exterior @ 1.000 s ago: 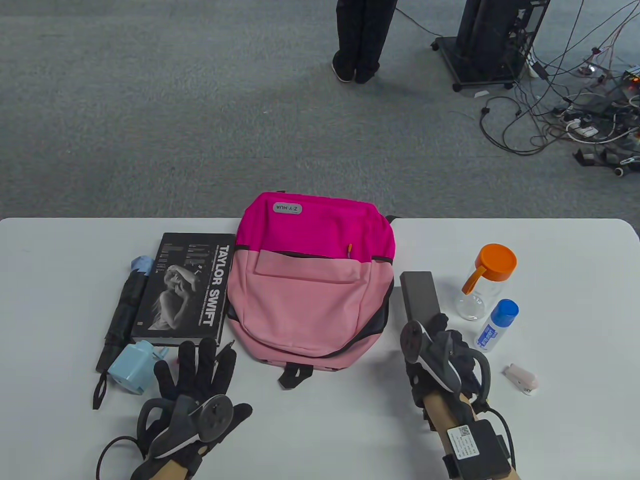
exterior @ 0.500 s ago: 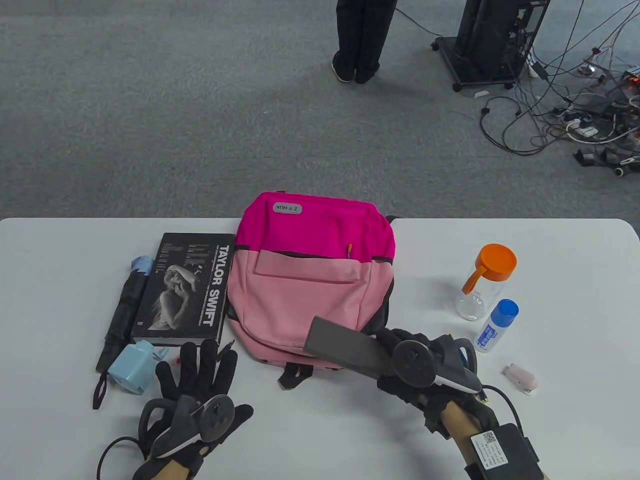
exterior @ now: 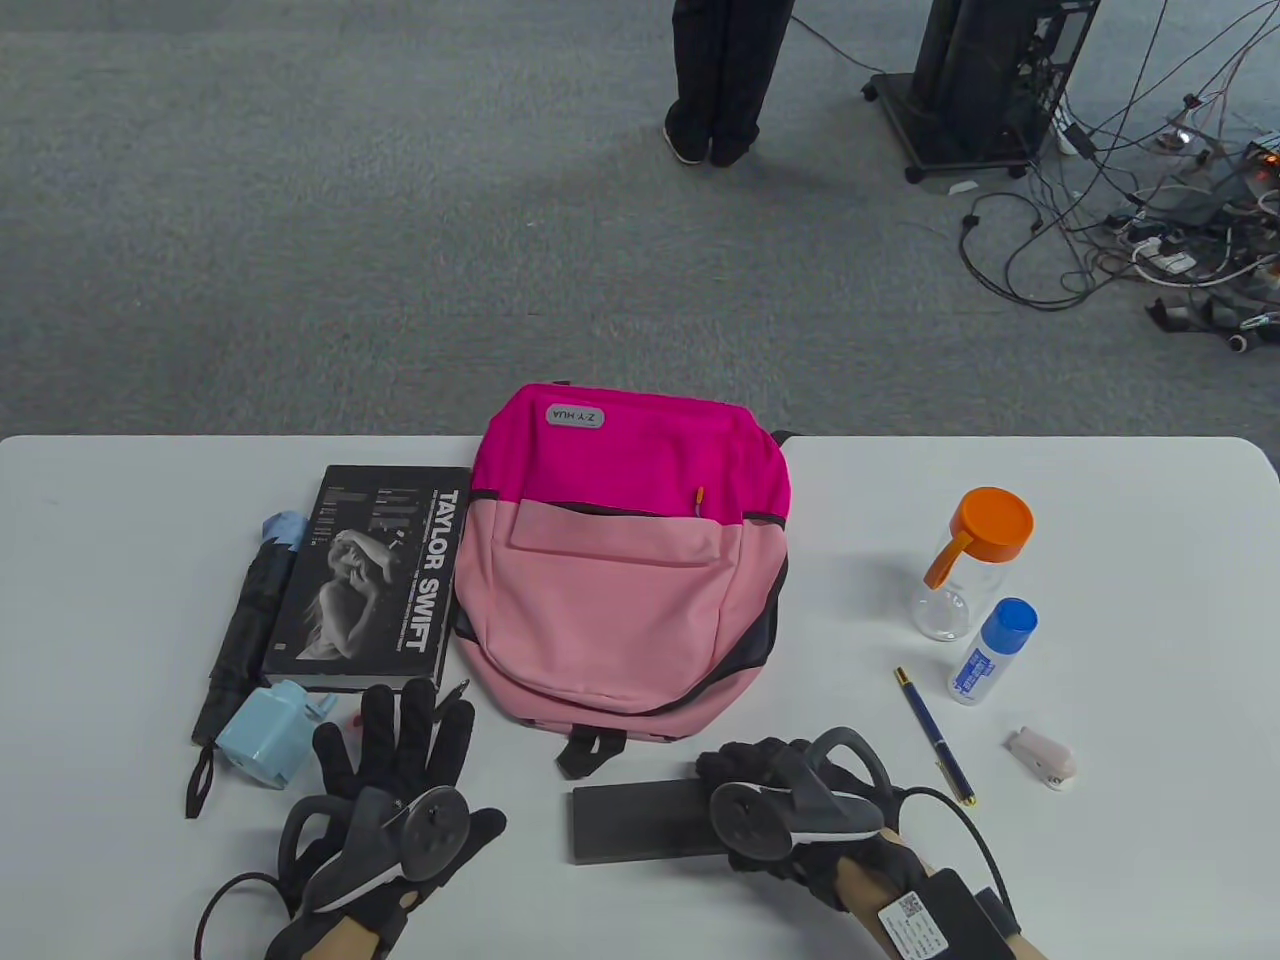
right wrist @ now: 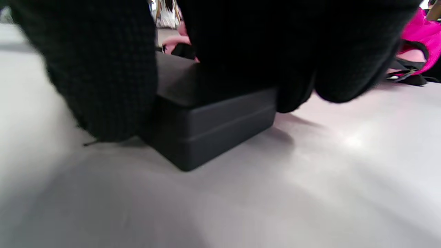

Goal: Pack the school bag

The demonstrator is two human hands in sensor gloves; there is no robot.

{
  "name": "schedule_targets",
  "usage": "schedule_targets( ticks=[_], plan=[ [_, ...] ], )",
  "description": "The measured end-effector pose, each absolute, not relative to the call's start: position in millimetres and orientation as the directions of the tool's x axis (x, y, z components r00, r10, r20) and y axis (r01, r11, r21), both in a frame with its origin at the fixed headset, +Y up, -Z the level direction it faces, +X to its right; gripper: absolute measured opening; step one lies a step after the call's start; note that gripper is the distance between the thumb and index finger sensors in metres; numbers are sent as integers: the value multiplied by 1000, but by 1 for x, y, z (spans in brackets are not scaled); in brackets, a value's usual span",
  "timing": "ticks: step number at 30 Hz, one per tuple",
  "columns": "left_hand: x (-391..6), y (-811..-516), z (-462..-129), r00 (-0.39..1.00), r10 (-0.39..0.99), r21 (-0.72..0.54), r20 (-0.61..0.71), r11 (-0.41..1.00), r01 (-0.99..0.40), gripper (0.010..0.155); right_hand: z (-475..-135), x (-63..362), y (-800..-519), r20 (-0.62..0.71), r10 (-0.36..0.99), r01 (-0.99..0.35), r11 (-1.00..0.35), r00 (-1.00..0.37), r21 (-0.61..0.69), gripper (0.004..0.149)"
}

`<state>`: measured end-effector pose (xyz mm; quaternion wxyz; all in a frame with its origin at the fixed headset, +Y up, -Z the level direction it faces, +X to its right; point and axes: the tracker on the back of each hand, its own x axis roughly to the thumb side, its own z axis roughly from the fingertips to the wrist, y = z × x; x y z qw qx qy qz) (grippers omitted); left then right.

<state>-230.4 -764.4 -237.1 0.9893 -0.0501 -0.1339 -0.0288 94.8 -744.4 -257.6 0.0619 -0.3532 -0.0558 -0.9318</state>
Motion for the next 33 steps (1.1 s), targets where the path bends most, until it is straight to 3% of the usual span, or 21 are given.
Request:
schedule_targets(
  ticks=[10, 15, 19, 22, 26, 30, 33],
  plan=[
    [-224, -749, -237, 951, -13, -2, 309, 1000, 15, 100, -251, 91, -747, 671, -124, 169, -986, -731, 1, 85],
    [-216, -730, -247, 958, 58, -45, 280, 998, -47, 95, -253, 90, -748, 668, -117, 172, -985, -735, 16, 85],
    [-193, -724, -252, 904, -15, -73, 428, 996, 51, 93, -254, 90, -749, 667, -106, 163, -986, -737, 22, 85],
    [-171, -728, -247, 822, 60, -91, 566, 996, -9, 90, -254, 90, -750, 666, -111, 168, -985, -737, 22, 85],
    [-144, -746, -247, 785, -27, -136, 619, 981, 141, 98, -253, 90, -751, 670, -118, 172, -985, -733, 15, 84],
    [-132, -758, -251, 761, -14, -155, 649, 977, 150, 98, -252, 89, -752, 670, -122, 174, -985, -732, 11, 84],
    [-123, -761, -248, 740, -108, -88, 664, 971, 221, 100, -252, 89, -752, 673, -124, 171, -985, -729, 4, 84]
  ],
)
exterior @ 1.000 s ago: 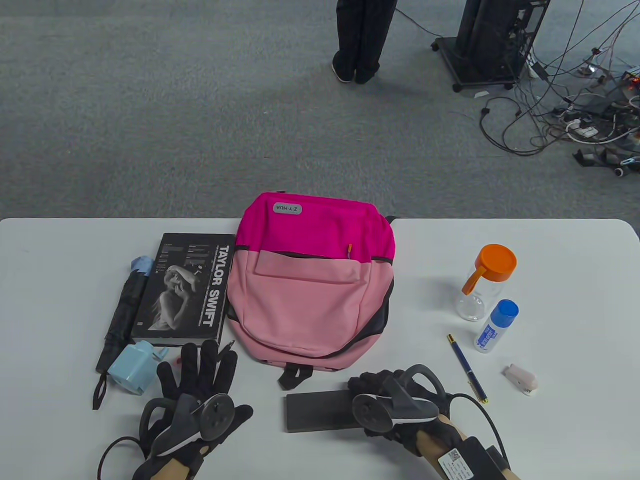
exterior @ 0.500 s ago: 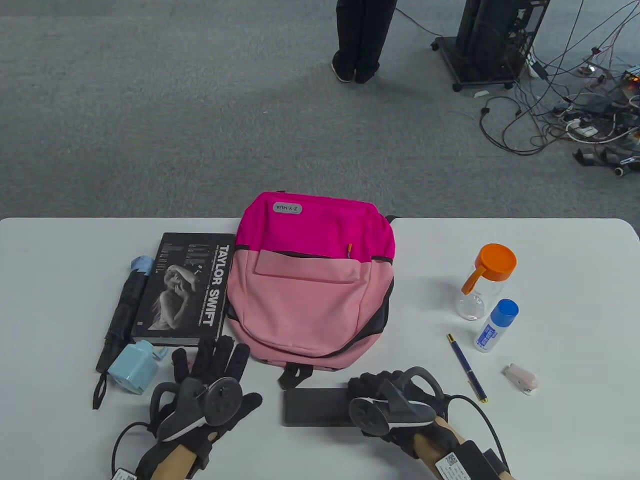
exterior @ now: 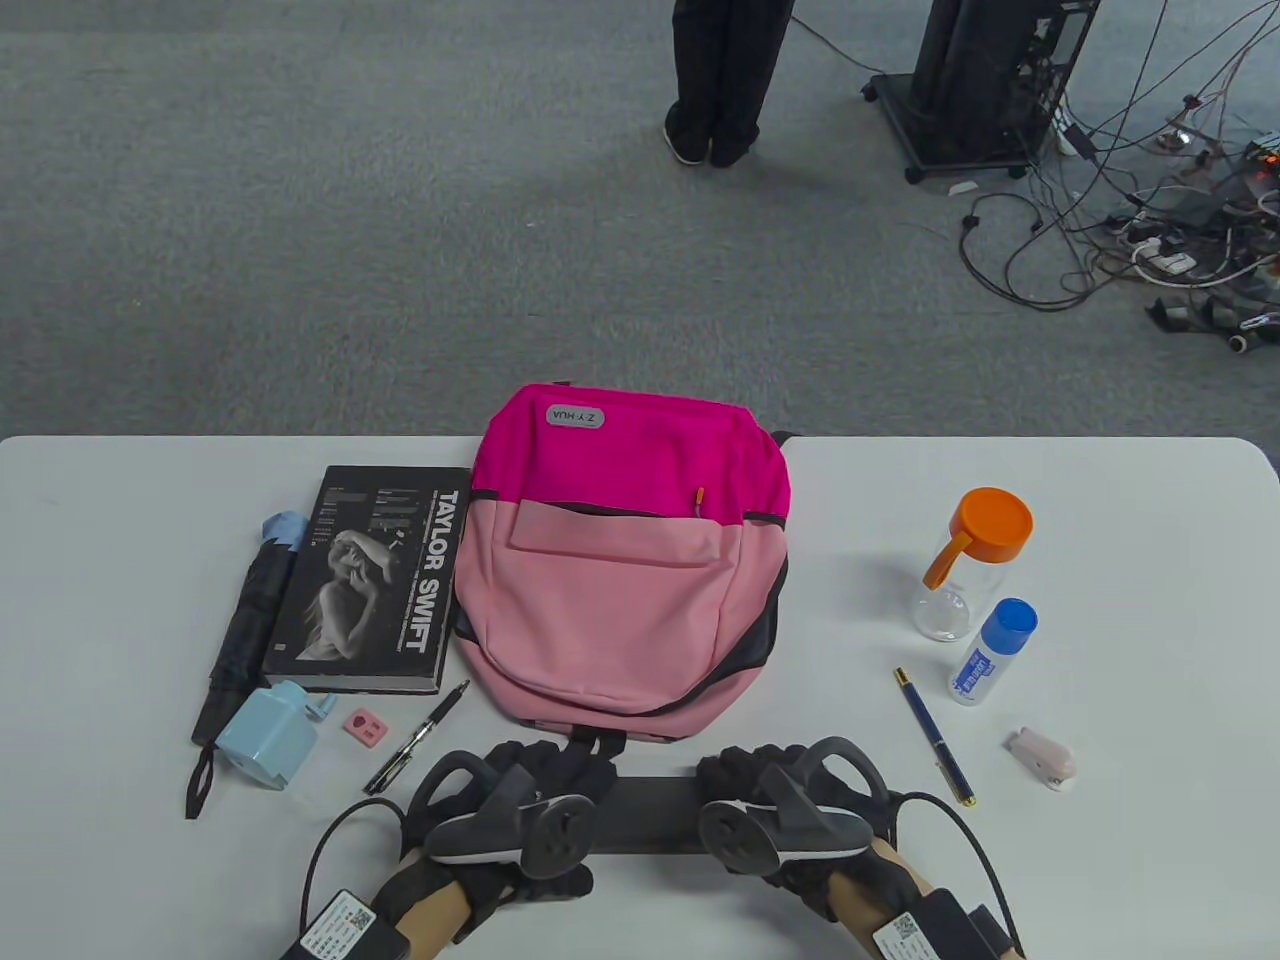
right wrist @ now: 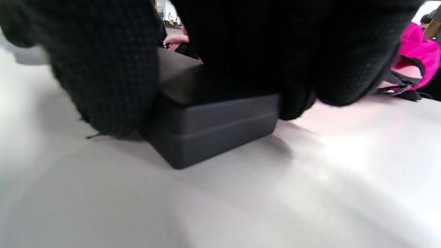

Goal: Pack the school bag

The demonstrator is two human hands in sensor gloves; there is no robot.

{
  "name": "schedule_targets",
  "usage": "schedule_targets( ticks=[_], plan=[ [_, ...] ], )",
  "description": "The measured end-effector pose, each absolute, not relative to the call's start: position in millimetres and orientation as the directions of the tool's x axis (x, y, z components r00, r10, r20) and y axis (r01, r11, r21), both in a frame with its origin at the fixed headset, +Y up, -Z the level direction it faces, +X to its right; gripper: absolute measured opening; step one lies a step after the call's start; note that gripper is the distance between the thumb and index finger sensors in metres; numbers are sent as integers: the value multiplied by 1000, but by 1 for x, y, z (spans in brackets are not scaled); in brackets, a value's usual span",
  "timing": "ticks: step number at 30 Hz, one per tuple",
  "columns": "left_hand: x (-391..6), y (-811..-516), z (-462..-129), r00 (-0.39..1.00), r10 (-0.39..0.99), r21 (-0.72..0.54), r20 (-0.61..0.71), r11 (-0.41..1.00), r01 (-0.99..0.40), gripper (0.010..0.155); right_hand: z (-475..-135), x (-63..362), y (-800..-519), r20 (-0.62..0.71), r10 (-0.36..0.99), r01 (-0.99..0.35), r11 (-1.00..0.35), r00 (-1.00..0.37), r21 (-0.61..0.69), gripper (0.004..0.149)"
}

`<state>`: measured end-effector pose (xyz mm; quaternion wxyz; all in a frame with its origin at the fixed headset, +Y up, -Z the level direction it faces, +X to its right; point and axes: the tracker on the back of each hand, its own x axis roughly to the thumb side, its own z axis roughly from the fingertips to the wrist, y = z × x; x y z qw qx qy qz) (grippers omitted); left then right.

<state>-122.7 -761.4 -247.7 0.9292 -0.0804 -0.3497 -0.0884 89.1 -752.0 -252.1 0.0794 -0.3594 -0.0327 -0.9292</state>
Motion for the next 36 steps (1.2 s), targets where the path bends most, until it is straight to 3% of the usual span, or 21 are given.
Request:
schedule_targets(
  ticks=[2, 10, 21, 28, 31, 36],
  plan=[
    [-119, -764, -248, 737, -165, -52, 656, 964, 261, 94, -252, 89, -752, 674, -121, 170, -985, -729, 7, 84],
    [-117, -768, -251, 760, -141, -55, 635, 973, 226, 101, -252, 90, -753, 672, -109, 165, -986, -732, 20, 83],
    [-119, -767, -251, 780, -123, -19, 614, 985, 170, 105, -263, 101, -751, 670, 111, 82, -965, -734, 249, 75],
    [-116, -763, -253, 782, -107, -39, 614, 985, 166, 96, -250, 99, -759, 739, -9, 112, -990, -674, 91, 78],
    [-113, -759, -253, 766, -136, -25, 628, 980, 195, 94, -246, 97, -761, 744, -45, 136, -989, -667, 61, 80],
    [-113, -754, -256, 772, -108, -111, 627, 968, 225, 87, -248, 97, -763, 737, -35, 139, -987, -675, 81, 83]
  ],
)
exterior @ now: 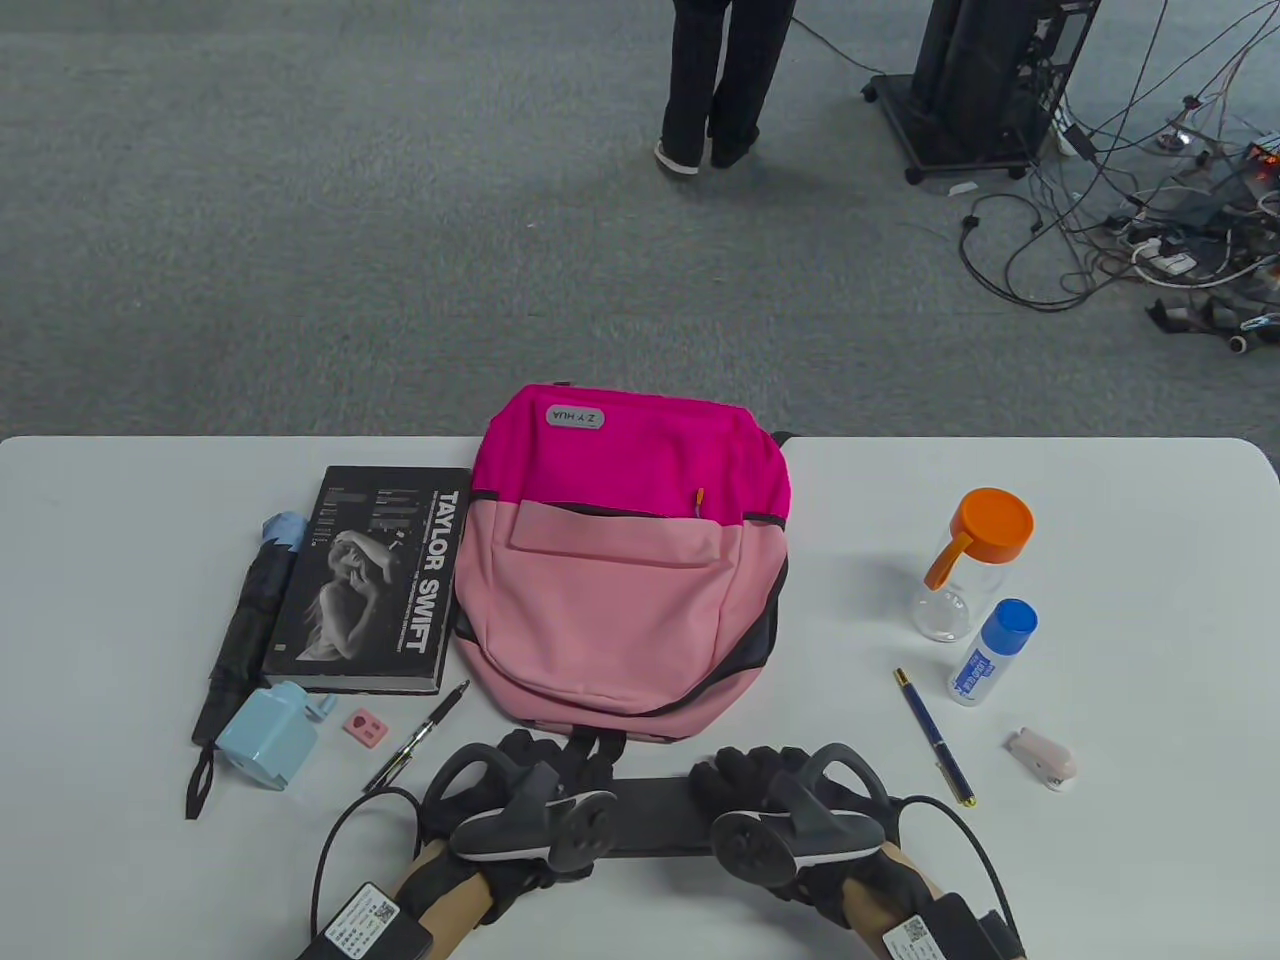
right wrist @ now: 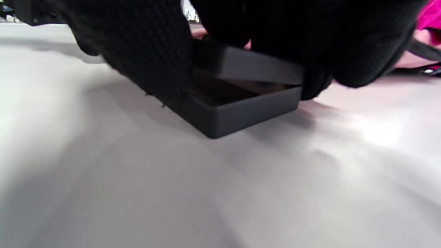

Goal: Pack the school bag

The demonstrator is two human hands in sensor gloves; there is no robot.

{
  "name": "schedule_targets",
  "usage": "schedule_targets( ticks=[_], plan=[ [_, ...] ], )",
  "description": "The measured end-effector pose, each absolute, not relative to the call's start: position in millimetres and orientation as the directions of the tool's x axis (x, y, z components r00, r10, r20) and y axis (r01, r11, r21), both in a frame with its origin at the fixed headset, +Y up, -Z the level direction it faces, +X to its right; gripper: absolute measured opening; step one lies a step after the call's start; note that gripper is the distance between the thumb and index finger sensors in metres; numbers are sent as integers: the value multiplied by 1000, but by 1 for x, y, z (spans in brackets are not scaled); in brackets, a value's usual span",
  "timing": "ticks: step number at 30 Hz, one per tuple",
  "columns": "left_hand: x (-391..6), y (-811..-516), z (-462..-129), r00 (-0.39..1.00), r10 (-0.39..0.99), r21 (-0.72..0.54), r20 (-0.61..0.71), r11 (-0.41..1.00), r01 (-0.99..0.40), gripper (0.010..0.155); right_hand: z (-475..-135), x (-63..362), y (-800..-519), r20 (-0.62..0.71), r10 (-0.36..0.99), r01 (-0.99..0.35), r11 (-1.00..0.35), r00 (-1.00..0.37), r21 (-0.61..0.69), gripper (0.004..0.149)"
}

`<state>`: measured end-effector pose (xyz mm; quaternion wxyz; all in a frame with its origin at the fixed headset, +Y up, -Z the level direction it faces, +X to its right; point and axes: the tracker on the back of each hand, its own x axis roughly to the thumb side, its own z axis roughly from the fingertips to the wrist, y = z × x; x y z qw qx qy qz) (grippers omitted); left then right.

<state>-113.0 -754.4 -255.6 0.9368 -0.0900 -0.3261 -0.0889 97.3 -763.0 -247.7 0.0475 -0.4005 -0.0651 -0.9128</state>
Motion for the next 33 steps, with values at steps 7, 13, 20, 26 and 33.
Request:
schedule_targets(
  ticks=[7, 13, 20, 26, 33],
  plan=[
    [-114, -741, -256, 777, -75, -137, 625, 969, 204, 69, -250, 100, -764, 733, -28, 124, -989, -679, 78, 85],
    [-116, -729, -265, 787, -48, -148, 615, 973, 175, 62, -258, 107, -764, 671, -35, 91, -995, -741, 49, 106],
    [-123, -732, -283, 856, 53, -224, 515, 972, 75, 58, -252, 110, -763, 576, -214, 161, -977, -789, -143, 128],
    [-117, -734, -291, 881, -35, -135, 471, 985, 111, 54, -249, 120, -769, 542, -169, 118, -985, -823, -127, 124],
    [-129, -742, -303, 911, 73, -165, 406, 986, -6, 57, -244, 123, -772, 537, -150, 68, -983, -830, -171, 114]
  ],
)
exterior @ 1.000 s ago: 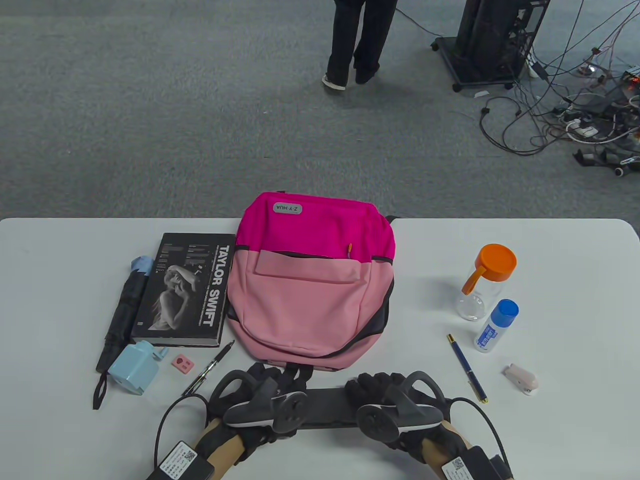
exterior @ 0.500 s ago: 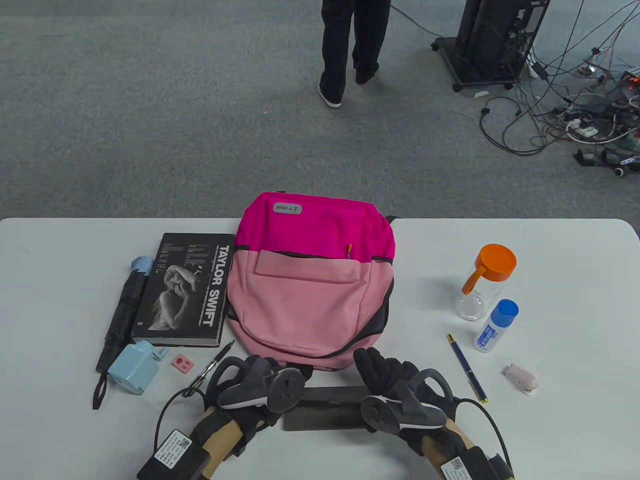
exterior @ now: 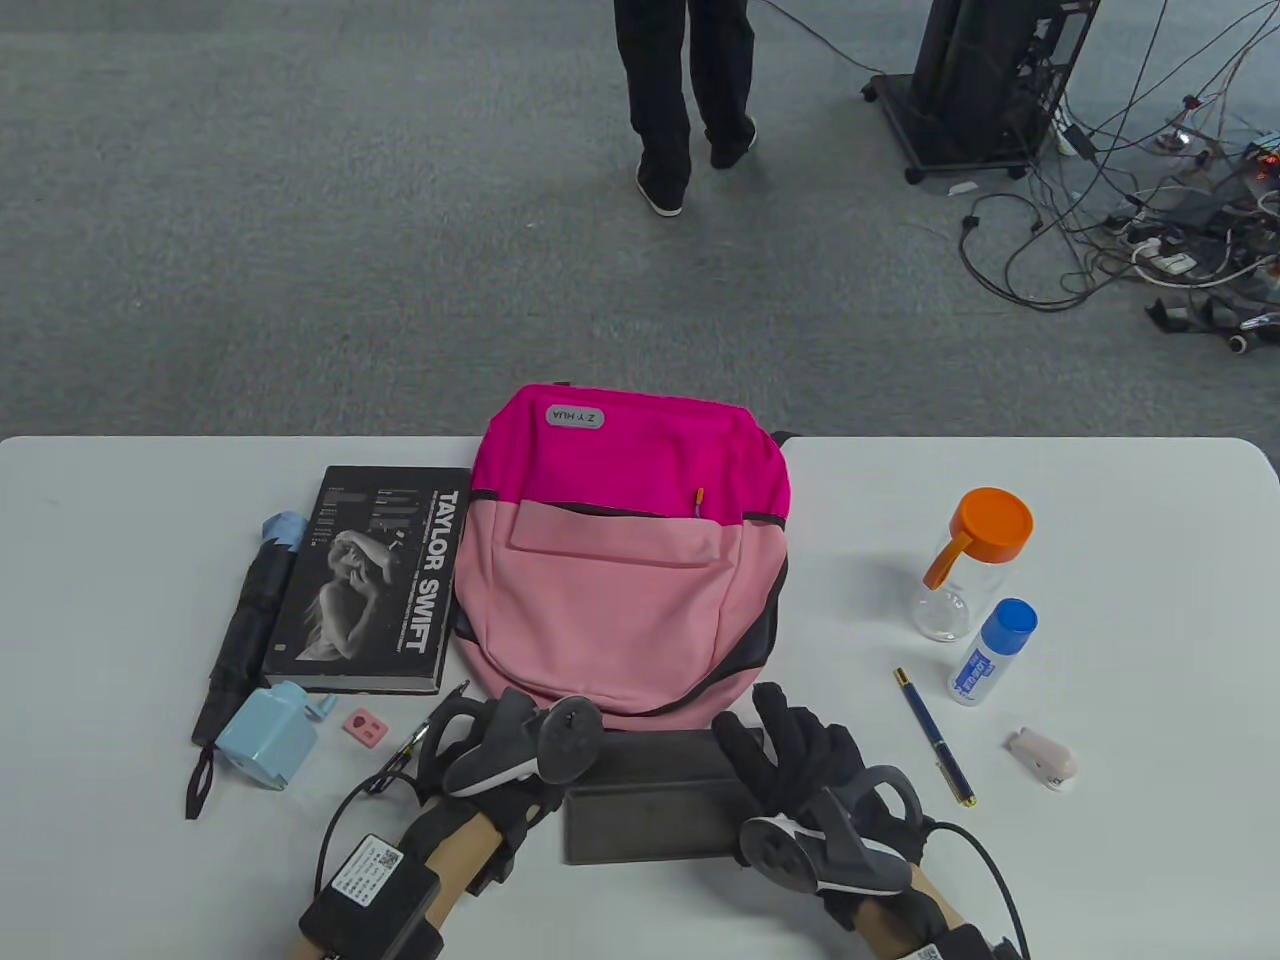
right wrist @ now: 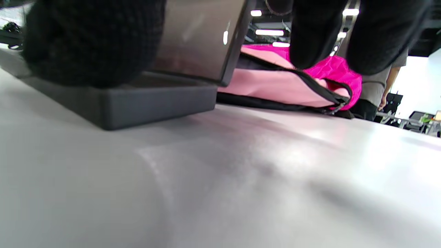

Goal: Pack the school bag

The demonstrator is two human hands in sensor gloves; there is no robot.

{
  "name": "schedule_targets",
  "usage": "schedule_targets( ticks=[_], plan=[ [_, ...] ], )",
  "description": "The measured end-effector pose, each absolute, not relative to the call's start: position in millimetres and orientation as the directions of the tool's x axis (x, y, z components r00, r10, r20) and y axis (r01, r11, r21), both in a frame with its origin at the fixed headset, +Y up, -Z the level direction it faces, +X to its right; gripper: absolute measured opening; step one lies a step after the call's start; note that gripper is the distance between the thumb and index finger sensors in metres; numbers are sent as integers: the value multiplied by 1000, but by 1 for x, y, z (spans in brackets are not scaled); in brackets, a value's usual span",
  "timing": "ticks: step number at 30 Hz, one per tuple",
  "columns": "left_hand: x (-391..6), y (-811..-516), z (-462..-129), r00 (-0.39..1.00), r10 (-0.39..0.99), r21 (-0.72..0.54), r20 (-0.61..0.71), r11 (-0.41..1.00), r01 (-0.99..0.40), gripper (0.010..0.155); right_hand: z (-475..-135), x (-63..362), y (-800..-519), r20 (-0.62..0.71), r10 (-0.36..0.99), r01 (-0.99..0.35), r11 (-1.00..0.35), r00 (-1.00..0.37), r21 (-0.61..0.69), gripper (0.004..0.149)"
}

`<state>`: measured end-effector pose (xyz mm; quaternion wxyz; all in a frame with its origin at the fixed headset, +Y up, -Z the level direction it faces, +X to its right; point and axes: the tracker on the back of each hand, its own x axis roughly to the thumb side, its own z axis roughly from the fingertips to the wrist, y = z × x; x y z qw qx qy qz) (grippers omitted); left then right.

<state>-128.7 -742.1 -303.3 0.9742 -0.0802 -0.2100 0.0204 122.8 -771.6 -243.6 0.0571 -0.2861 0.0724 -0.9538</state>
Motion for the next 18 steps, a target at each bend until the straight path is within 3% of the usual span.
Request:
schedule_targets(
  ticks=[6, 11, 18],
  plan=[
    [-129, -744, -306, 928, 63, -111, 367, 994, -23, 57, -248, 125, -773, 516, -100, 44, -992, -851, -120, 103],
    [-139, -739, -306, 952, 66, -12, 299, 998, -65, 60, -249, 128, -774, 506, -75, 33, -995, -859, -92, 104],
    [-151, -716, -268, 945, -10, 122, 328, 992, -32, 73, -251, 129, -774, 500, -52, 22, -998, -865, -66, 105]
  ],
)
